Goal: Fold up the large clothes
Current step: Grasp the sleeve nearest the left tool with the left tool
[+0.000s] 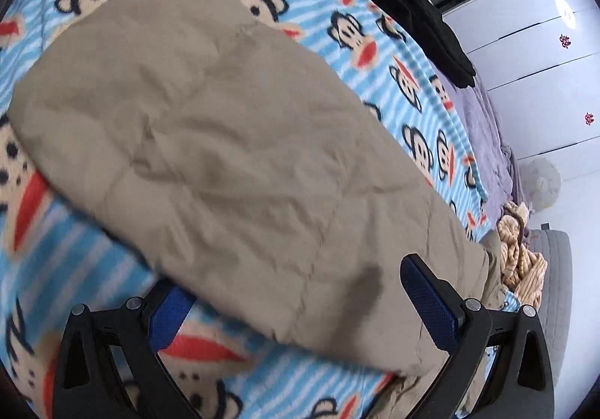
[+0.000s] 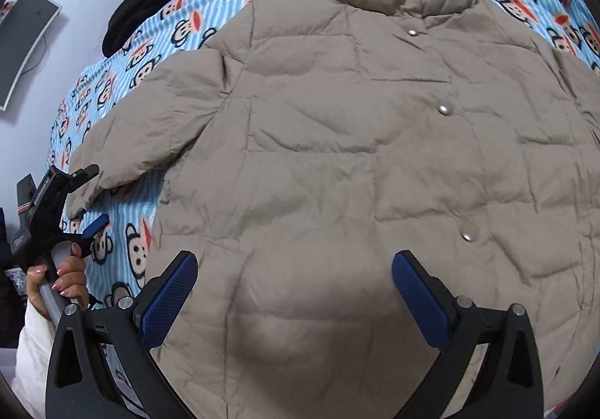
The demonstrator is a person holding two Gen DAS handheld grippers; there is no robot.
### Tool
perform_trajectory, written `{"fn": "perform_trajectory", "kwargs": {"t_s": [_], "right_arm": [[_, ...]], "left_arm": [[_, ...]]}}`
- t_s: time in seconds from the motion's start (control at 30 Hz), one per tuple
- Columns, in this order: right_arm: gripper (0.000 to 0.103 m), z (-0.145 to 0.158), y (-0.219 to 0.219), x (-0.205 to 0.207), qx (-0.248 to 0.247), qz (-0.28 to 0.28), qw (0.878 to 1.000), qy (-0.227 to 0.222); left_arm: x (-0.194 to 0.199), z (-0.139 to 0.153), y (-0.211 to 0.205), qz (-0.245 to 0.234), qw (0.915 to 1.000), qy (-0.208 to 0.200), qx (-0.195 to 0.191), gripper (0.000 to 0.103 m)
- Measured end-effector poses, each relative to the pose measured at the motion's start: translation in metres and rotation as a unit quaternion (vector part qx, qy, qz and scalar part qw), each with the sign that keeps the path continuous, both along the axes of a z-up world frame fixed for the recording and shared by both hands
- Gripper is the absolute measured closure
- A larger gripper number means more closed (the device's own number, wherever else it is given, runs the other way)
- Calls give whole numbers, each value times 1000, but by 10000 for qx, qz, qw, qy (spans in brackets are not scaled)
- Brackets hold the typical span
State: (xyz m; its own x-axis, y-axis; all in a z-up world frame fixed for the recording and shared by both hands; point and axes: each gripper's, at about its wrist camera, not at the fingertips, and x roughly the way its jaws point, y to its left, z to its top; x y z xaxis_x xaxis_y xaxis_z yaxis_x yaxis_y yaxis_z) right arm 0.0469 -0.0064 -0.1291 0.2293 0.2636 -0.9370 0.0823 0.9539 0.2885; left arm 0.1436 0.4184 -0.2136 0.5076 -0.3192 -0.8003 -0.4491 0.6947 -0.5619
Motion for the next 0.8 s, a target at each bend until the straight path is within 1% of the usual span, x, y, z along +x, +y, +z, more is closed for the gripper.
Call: {"fn": "perform_trajectory", "kwargs": {"t_s": [0.03,0.07,0.1,0.17,0.2,0.23,0.27,0.3,0.33,0.37,0.4,0.43,0.47,0.5,0.6,0.7,0.77,0.8], "right_arm": [[0,0,5,6,10,40,10000,-43],[0,0,10,12,8,68,9999,-93],[0,0,15,18,17,94,9998,-154],[0,1,23,31,77,145,9995,-270],[0,2,26,36,114,164,9992,-332],[0,3,30,43,153,179,9989,-399],[0,4,33,48,186,179,9986,-452],[0,4,37,55,230,166,9983,-513],[2,5,42,61,288,145,9977,-591],[8,6,46,67,383,141,9968,-680],[35,4,51,73,504,169,9960,-714],[75,-2,56,80,643,200,9956,-644],[86,-10,60,86,834,167,9950,-521],[89,-16,64,92,1000,108,9939,-445],[90,-34,82,104,1243,183,9914,-365],[90,-59,93,108,1332,252,9906,-163],[90,-74,94,109,1377,164,9903,-56],[90,-79,93,110,1444,105,9894,-45]], "left_arm": [[8,-1,7,12,10000,4,85,1],[14,-1,10,30,9999,24,167,7],[19,-2,15,64,9995,46,313,15],[33,-4,15,29,9979,243,607,55],[36,-4,17,8,9974,223,680,68],[38,-3,20,-49,9982,134,583,88],[39,0,24,-38,9987,53,497,92],[39,8,26,-17,9979,0,645,92],[36,17,23,-53,9959,-66,897,92],[34,26,22,-110,9932,-158,1150,92],[29,36,20,-185,9901,-255,1369,92],[32,47,9,-297,9867,-342,1560,92],[31,57,6,-387,9833,-437,1722,92],[31,66,1,-480,9794,-539,1883,92],[28,96,-16,-754,9685,-929,2182,92],[30,122,-45,-1078,9575,-1300,2337,92],[33,140,-73,-1318,9475,-1582,2445,92],[35,149,-89,-1439,9436,-1724,2433,92]]}}
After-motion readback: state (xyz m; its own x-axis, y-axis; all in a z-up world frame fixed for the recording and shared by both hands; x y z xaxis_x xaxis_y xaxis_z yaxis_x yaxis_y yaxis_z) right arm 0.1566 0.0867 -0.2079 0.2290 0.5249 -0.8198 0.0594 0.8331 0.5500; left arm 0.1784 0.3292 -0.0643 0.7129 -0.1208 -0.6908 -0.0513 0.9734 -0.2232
